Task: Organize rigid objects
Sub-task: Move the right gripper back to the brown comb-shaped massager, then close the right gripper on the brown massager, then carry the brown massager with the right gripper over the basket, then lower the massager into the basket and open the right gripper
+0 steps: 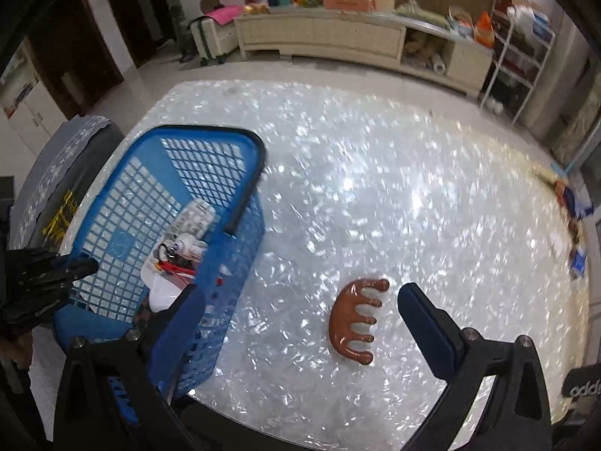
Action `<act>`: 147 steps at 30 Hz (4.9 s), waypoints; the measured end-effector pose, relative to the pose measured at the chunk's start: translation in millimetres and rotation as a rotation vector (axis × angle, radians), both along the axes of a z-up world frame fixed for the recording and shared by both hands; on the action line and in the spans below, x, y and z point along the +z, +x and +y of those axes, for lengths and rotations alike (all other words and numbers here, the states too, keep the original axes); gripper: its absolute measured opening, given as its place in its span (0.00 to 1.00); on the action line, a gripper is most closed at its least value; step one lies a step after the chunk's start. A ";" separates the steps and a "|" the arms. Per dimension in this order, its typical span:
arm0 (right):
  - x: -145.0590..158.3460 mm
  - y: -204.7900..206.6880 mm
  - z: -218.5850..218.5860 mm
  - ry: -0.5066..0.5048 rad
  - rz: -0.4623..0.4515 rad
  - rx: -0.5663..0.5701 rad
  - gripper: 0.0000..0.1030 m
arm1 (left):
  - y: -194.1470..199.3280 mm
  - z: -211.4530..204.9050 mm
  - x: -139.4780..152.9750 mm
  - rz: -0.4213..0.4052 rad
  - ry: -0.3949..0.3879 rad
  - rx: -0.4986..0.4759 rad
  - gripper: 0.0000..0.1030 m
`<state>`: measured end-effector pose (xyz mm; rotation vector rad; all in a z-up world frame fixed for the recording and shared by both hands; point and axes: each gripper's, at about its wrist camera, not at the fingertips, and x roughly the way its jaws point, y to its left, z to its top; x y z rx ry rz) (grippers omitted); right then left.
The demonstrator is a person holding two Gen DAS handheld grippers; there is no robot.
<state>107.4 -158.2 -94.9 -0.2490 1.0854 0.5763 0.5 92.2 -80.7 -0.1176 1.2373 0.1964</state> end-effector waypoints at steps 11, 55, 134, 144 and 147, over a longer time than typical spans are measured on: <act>-59.3 30.0 -28.5 0.010 0.169 -0.158 1.00 | -0.6 0.7 0.3 -0.002 -0.001 0.000 0.14; -161.0 41.8 -4.9 -0.150 0.175 -0.168 0.48 | -1.9 2.5 -0.5 -0.011 -0.018 -0.001 0.14; -49.0 -47.4 135.2 -0.046 -0.004 0.278 0.48 | -1.4 1.0 -0.2 -0.005 0.000 0.001 0.14; -50.3 -46.5 138.2 -0.062 -0.014 0.281 0.49 | -2.2 1.9 -0.5 -0.007 -0.004 -0.002 0.14; -51.0 -46.2 138.2 -0.064 -0.015 0.280 0.49 | -2.2 2.0 -0.6 -0.007 -0.005 -0.001 0.14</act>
